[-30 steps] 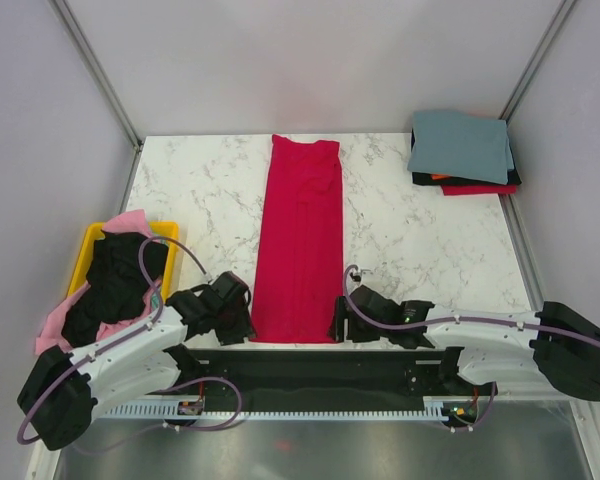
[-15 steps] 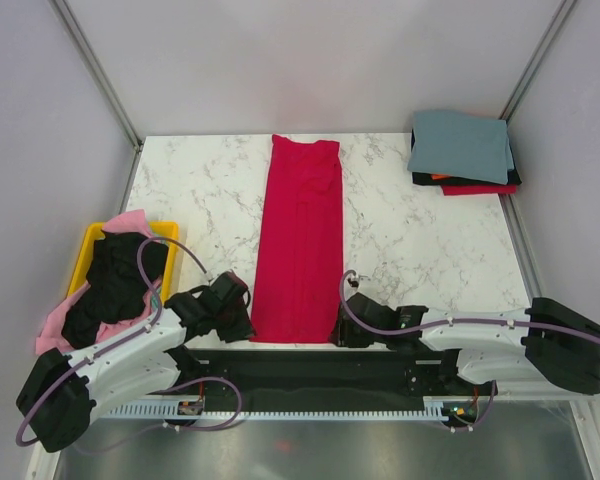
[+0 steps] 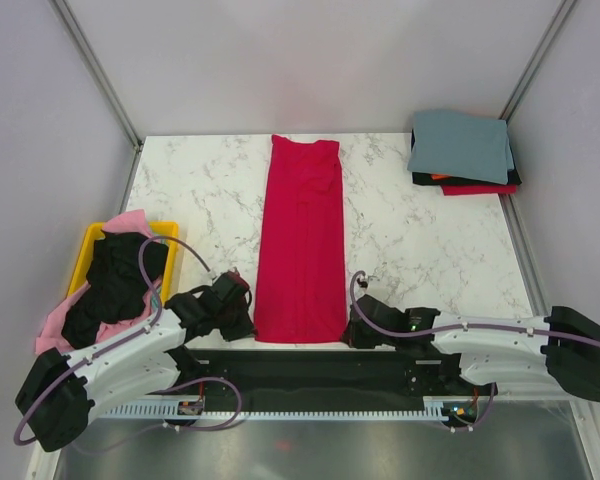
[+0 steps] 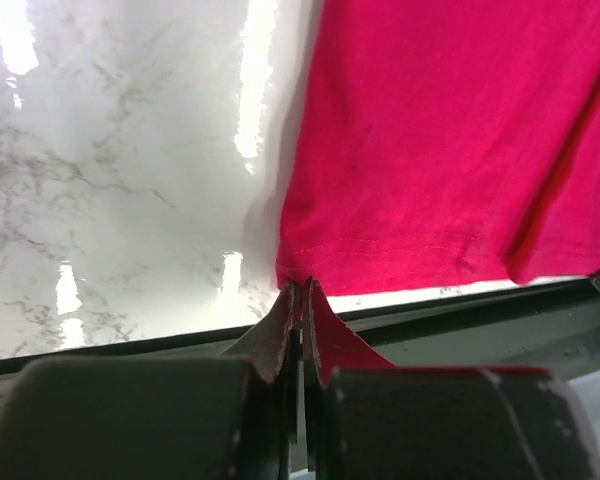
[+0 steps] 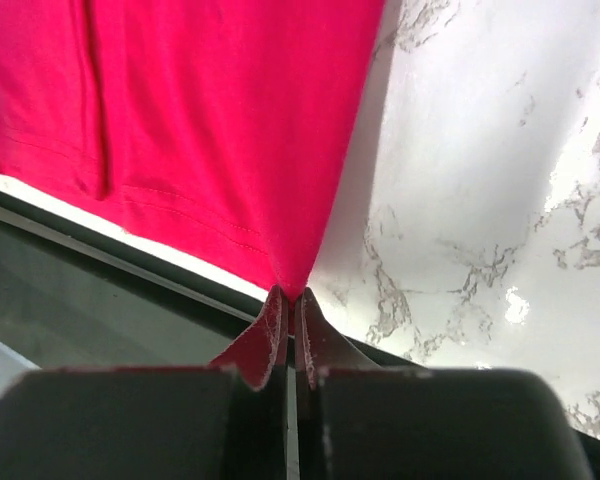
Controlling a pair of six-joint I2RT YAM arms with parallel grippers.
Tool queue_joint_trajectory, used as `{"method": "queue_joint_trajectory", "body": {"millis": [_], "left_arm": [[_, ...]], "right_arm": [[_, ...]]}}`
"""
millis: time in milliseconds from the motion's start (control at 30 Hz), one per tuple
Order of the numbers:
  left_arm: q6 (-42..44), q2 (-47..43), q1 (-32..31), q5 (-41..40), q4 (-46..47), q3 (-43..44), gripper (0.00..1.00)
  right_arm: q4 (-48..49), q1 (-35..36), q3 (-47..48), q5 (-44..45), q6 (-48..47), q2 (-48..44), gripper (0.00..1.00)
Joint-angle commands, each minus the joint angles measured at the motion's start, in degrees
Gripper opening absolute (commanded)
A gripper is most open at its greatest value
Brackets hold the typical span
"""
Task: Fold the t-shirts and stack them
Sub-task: Fold the tshirt
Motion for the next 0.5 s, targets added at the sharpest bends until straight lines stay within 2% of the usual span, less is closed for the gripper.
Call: {"method": "queue_joint_trajectory", "body": {"millis": [0, 167, 300, 400, 467], "left_arm": [[0.6, -1.3, -1.5, 1.5, 1.9, 3.0, 0.02], [-2.3, -2.9, -4.6, 2.9, 0.3, 6.0, 0.02], [-2.4, -2.7, -4.8, 2.0, -1.9, 10.3, 0.02], [0.4, 0.5, -3.8, 0.9, -2.5, 14.5, 0.02], [3.0, 2.8, -1.9, 0.5, -2.6, 18.2, 0.02]], "right_arm": [[-3.4, 0.4, -0.1, 1.6, 0.6, -3.0, 0.00], [-7.2, 0.6, 1.8, 0.6, -0.7, -7.2, 0.00], [-14.7, 0.3, 7.8, 5.4, -1.2, -9.6, 0.00], [-17.1, -4.6, 13.3, 3.3, -7.0, -10.2, 0.00], [-17.2, -10.9, 17.5, 1.4, -10.9, -8.8, 0.00]]}}
